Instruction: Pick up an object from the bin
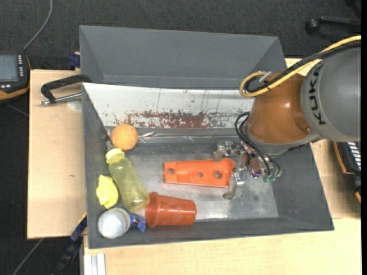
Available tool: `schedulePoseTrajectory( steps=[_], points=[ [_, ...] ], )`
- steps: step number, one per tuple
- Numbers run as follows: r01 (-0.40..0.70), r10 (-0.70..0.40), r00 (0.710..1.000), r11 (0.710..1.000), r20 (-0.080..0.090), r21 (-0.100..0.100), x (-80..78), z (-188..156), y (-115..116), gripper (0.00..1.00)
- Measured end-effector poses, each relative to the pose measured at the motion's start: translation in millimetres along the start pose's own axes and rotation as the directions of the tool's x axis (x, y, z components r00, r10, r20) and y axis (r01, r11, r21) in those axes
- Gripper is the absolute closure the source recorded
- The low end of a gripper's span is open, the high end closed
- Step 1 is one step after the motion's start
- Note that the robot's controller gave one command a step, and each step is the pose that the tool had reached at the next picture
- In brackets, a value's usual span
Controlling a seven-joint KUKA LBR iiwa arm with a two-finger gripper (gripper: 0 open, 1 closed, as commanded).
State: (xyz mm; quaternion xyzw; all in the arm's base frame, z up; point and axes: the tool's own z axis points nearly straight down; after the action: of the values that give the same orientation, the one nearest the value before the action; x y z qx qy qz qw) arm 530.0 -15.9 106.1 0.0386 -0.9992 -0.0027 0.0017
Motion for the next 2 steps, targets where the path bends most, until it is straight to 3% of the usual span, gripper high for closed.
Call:
schedulePoseTrajectory(
  steps=[1, 2],
  points=[
    [0.24, -0.241, 0.971, 0.971, 0.014, 0.009, -35.8, 25.9, 44.9, 1.0],
    [0.241, -0.241, 0.971, 0.971, 0.014, 0.009, -35.8, 25.8, 44.9, 1.0]
  ],
)
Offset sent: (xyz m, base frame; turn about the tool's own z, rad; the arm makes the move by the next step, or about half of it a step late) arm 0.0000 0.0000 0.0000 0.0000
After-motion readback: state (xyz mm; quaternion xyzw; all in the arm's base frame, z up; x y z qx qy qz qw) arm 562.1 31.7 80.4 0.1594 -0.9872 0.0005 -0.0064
